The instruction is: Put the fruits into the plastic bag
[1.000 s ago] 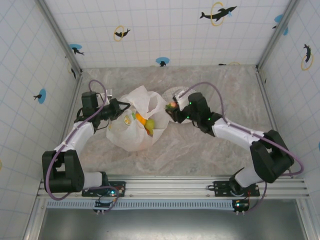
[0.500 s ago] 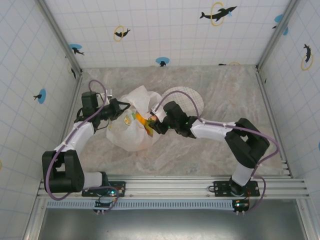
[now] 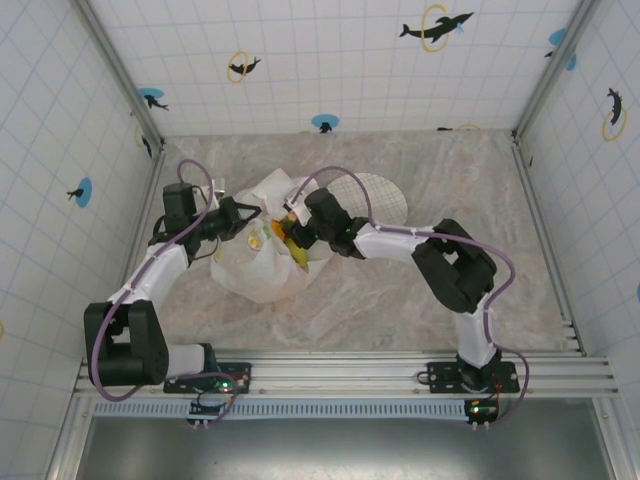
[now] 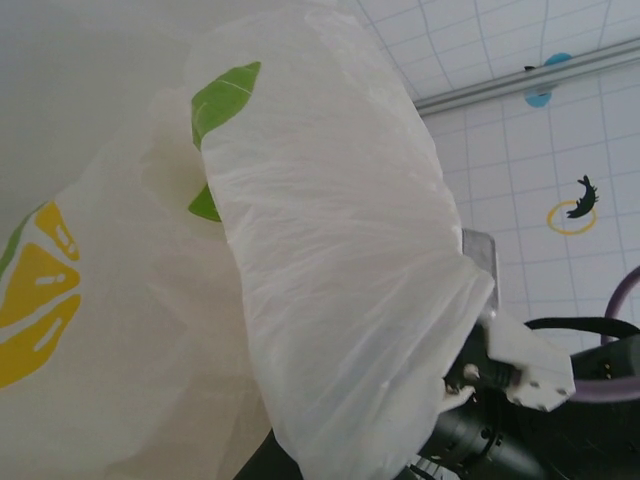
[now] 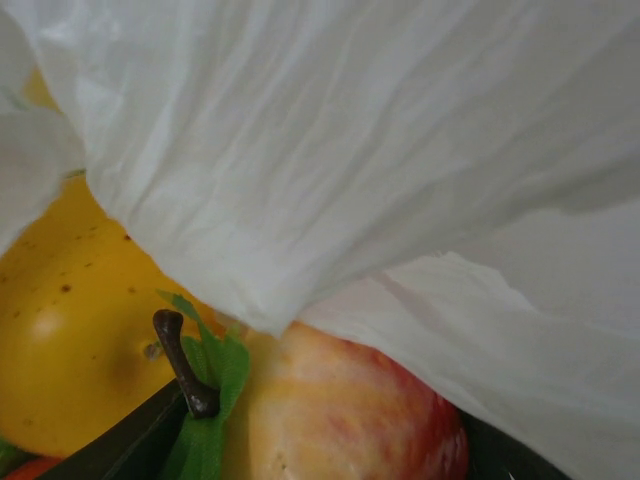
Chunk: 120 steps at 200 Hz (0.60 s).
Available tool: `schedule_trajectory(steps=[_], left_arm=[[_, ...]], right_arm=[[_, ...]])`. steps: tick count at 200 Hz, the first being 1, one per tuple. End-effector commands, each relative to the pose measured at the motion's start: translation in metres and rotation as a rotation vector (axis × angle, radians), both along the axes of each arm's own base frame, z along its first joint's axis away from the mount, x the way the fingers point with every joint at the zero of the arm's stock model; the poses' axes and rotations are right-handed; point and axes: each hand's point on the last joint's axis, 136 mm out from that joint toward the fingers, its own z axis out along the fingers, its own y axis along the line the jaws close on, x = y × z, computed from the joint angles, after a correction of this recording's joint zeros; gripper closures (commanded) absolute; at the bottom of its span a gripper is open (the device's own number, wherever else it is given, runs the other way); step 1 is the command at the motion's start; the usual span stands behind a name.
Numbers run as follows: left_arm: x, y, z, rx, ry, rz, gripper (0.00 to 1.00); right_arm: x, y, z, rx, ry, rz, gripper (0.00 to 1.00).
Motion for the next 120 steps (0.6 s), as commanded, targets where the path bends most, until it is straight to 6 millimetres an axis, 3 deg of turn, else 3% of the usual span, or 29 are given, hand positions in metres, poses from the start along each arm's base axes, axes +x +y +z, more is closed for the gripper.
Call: schedule_trajectory(steps=[1, 32, 63, 120], left_arm=[[0.0, 0.0, 0.013, -0.014, -0.037, -0.005, 1.0], [0.0, 0.0, 0.013, -0.015, -0.039, -0.008, 1.0], [0.0, 0.0, 0.012, -0.016, -0.035, -0.008, 1.0], [0.0, 0.0, 0.012, -0.015, -0.035, -0.008, 1.0]], right_arm=[[0.026, 0.011, 0.014, 0.093, -0.022, -0.099, 0.48], [0.03, 0.013, 0.002, 0.126, 0.012, -0.137, 0.45], [0.03, 0.013, 0.001, 0.167, 0.049, -0.14, 0.35], [0.021, -0.003, 0.027, 0.26, 0.068, -0.126, 0.22]])
